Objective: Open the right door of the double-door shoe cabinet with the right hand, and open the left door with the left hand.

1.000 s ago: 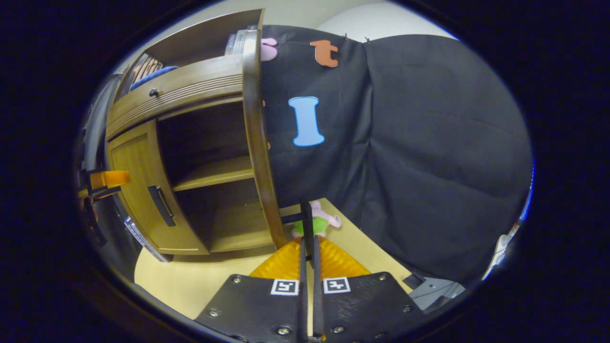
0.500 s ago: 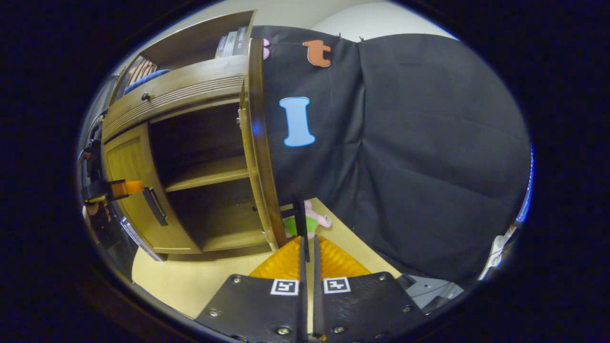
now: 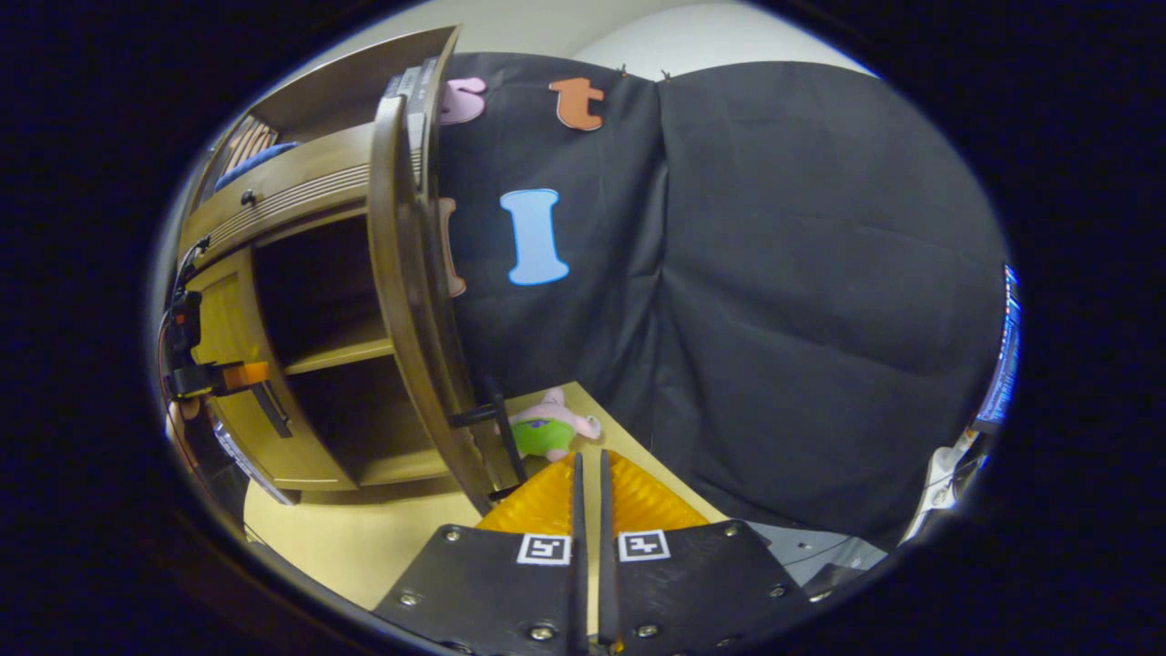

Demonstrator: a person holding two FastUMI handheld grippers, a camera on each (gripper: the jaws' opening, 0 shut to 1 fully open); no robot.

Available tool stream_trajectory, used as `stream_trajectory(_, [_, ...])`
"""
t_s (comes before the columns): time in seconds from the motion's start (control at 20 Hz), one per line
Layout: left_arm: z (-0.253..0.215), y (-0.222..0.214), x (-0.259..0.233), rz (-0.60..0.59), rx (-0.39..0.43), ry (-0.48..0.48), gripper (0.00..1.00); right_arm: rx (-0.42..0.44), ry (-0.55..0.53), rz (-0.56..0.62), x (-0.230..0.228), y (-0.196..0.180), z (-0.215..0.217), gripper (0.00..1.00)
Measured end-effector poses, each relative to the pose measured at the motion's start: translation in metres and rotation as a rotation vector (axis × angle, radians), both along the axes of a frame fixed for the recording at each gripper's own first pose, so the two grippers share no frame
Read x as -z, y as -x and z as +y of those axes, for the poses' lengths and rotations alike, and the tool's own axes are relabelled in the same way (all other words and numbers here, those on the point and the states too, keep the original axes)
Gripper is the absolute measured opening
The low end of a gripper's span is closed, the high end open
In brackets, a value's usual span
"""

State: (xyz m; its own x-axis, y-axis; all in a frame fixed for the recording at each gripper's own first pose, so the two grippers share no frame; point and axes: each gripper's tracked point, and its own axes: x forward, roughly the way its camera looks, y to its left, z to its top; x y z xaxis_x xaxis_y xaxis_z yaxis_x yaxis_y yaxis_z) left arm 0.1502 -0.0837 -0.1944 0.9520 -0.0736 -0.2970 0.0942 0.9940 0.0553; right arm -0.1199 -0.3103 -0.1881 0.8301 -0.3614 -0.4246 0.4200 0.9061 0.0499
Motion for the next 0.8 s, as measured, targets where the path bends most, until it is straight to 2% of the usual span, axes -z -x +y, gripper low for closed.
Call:
stream_trajectory(0.1, [0.0,-0.006,0.005,0.008,0.007,0.007,0.65,0.014,0.004,0.003,0.002,0.0,-0.005,0.05])
stream_trajectory(0.2, [0.004,-0.008,0.013,0.031,-0.002,0.002,0.54,0.028,0.013,0.003,0.002,-0.001,-0.009,0.05])
stream_trajectory(0.3, [0.006,-0.01,0.01,0.005,0.006,-0.015,0.46,0.033,0.009,0.004,0.006,-0.001,-0.008,0.05])
stream_trajectory(0.35, [0.007,-0.008,0.01,0.007,0.006,-0.026,0.35,0.033,0.002,0.008,0.009,-0.001,-0.005,0.05])
stream_trajectory(0.6, [0.008,-0.008,0.01,-0.009,0.007,-0.044,0.35,0.022,-0.03,0.02,0.02,-0.001,0.0,0.05])
stream_trajectory(0.8, [0.007,0.003,0.01,-0.008,0.01,-0.015,0.29,-0.001,-0.026,0.018,0.017,-0.005,-0.001,0.05])
